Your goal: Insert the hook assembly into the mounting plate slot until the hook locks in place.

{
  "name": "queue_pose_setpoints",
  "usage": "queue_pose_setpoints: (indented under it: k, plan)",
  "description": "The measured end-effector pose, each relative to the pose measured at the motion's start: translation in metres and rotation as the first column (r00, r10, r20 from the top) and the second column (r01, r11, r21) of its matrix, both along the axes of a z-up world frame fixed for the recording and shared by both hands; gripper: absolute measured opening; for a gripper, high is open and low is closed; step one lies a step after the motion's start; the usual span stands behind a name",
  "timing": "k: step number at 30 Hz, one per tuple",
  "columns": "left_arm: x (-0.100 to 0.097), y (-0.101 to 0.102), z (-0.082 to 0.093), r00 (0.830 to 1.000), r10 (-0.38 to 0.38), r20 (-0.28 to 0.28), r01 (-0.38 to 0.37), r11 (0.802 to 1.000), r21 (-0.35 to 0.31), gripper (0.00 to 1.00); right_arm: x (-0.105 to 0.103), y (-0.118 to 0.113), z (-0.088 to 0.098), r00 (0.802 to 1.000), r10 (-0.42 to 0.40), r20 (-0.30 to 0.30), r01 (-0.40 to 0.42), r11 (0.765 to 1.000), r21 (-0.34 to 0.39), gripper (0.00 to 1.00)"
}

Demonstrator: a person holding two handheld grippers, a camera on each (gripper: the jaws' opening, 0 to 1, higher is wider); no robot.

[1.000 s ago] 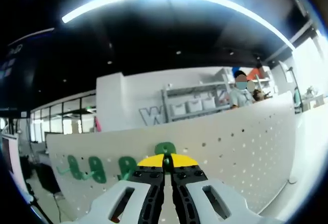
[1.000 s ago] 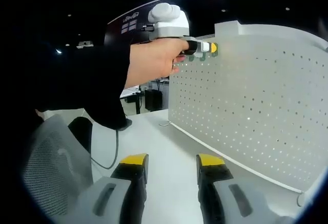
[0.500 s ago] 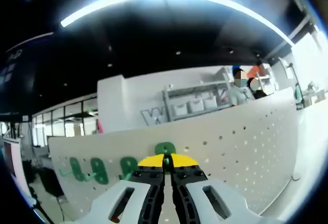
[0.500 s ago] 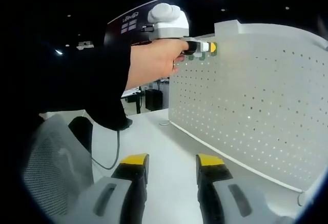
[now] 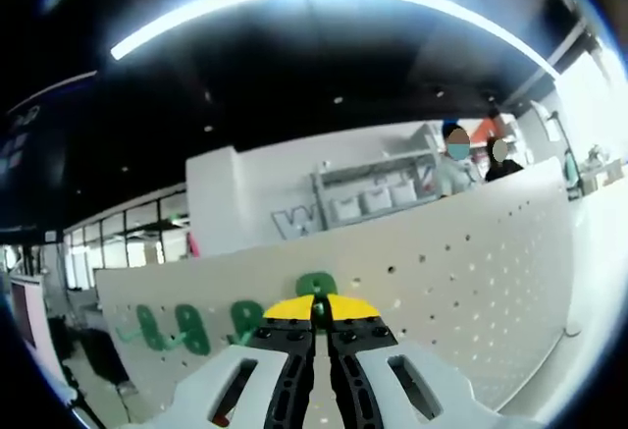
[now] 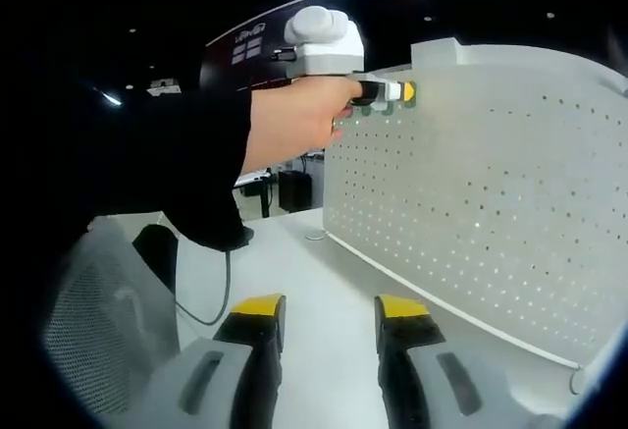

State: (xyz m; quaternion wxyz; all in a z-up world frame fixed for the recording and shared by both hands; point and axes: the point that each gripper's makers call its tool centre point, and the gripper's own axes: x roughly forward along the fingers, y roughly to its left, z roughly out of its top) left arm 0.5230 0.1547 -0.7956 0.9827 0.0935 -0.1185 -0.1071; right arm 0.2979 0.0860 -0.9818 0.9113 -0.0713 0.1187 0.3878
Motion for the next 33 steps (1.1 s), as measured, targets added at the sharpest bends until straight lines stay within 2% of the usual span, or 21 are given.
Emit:
queue_pose_setpoints:
  k: [5,12,19,23,25,26,27,32,33]
  plan:
    - [0.0036,0.0003,-0.0059,1.000,0.009,-0.024,-0.010,1.000,-0.017,0.03,0.0008,-0.0009,0.0012,1.000,-0.005,0.005,0.005,1.000,0.000,0.34]
    - [0.0015,-0.0001,-0.0056,1.000,0.019,-0.012,-0.019,0.999,-0.049,0.03,0.0016,-0.0040,0.0026,1.000,-0.015,0.008,0.015,1.000,0.005,0.34]
    - [0.0047,-0.0003,-0.0060,1.000,0.019,-0.022,-0.022,0.991,-0.129,0.03,0.0006,-0.0020,0.0012,1.000,-0.007,0.004,0.007,1.000,0.000,0.34]
    - [0.0048,-0.0007,-0.0073,1.000,0.019,0.003,-0.018,0.995,-0.103,0.03,0.0010,-0.0030,0.0018,1.000,-0.009,0.003,0.009,1.000,0.006,0.34]
    - [0.0045,-0.0019,-0.0062,1.000,0.029,0.011,-0.028,0.998,-0.051,0.03,0.0009,-0.0033,0.0016,1.000,-0.009,0.003,0.009,1.000,0.005,0.34]
    - [0.0047,-0.0023,-0.0060,0.999,0.043,0.015,-0.043,0.999,0.009,0.03,0.0008,-0.0033,0.0016,1.000,-0.008,0.003,0.008,1.000,0.005,0.34]
    - [0.0049,-0.0031,-0.0059,0.999,0.049,0.021,-0.050,0.998,0.035,0.03,0.0006,-0.0030,0.0016,1.000,-0.007,0.003,0.007,1.000,0.006,0.34]
    - [0.0051,-0.0044,-0.0053,0.998,0.058,0.012,-0.059,0.996,0.068,0.03,-0.0002,-0.0014,0.0013,1.000,-0.001,0.002,0.001,1.000,0.004,0.34]
    - [0.0052,-0.0049,-0.0059,0.997,0.074,0.003,-0.073,0.992,0.102,0.03,-0.0002,-0.0011,0.0012,1.000,0.000,0.002,0.000,1.000,0.004,0.34]
